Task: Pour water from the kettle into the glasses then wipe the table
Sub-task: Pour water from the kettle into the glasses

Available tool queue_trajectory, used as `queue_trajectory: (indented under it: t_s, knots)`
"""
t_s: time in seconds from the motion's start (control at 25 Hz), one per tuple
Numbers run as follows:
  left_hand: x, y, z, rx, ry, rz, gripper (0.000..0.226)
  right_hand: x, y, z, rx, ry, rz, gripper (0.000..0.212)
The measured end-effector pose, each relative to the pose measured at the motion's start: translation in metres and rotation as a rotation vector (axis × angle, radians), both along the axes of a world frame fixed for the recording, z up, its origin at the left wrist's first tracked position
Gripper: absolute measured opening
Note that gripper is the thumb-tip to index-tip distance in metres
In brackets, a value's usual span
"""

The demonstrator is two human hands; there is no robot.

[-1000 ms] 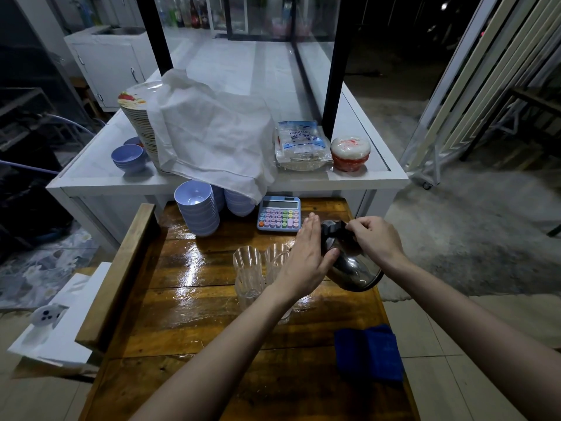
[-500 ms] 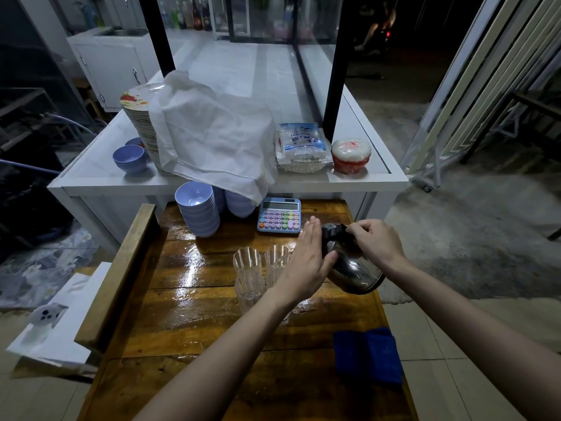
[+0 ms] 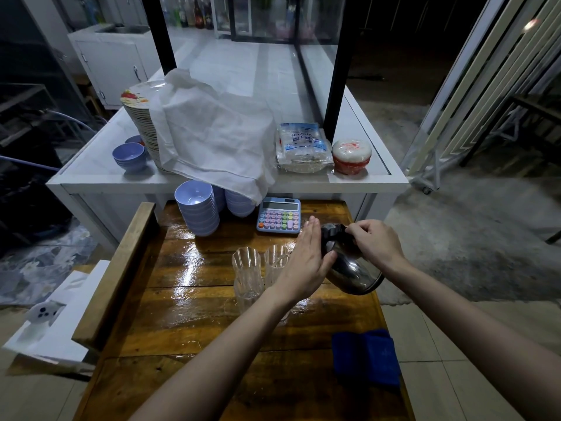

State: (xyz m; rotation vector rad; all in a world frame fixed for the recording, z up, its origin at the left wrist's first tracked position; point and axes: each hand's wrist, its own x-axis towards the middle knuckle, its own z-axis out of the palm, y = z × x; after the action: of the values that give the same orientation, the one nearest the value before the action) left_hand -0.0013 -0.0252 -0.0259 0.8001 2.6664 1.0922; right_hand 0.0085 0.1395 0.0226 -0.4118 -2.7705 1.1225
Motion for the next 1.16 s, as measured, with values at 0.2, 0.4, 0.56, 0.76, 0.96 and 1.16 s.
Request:
queue_trajectory:
  t_s: [0.2, 0.4, 0.56, 0.76, 0.96, 1.16]
  knots:
    - [-0.0007, -0.0012, 0.0008, -0.021, 0.017, 0.001, 0.076, -0.0010, -0.0009, 0.0006, 0.001, -0.006, 0.005, 0.035]
    - [-0.0003, -0.0014, 0.0036, -0.037, 0.024, -0.002, 0.076, -0.0009, -0.0015, 0.0030, 0.005, -0.002, 0.004, 0.036]
    - [-0.0001, -0.0013, 0.0036, -0.057, 0.029, -0.006, 0.077, -0.0004, -0.0026, 0.0037, 0.002, 0.000, 0.003, 0.035]
    - [-0.0012, -0.0020, 0.0043, -0.055, 0.031, -0.007, 0.077, -0.0005, -0.0039, 0.0042, 0.001, -0.001, -0.004, 0.036]
    - [-0.0033, -0.0031, 0.0045, -0.030, 0.034, -0.010, 0.077, -0.0013, -0.0053, 0.0054, 0.011, 0.018, -0.005, 0.037]
    - [-0.0041, -0.0050, 0.0070, -0.032, 0.034, -0.011, 0.076, -0.0025, -0.0059, 0.0068, 0.039, 0.039, -0.019, 0.036]
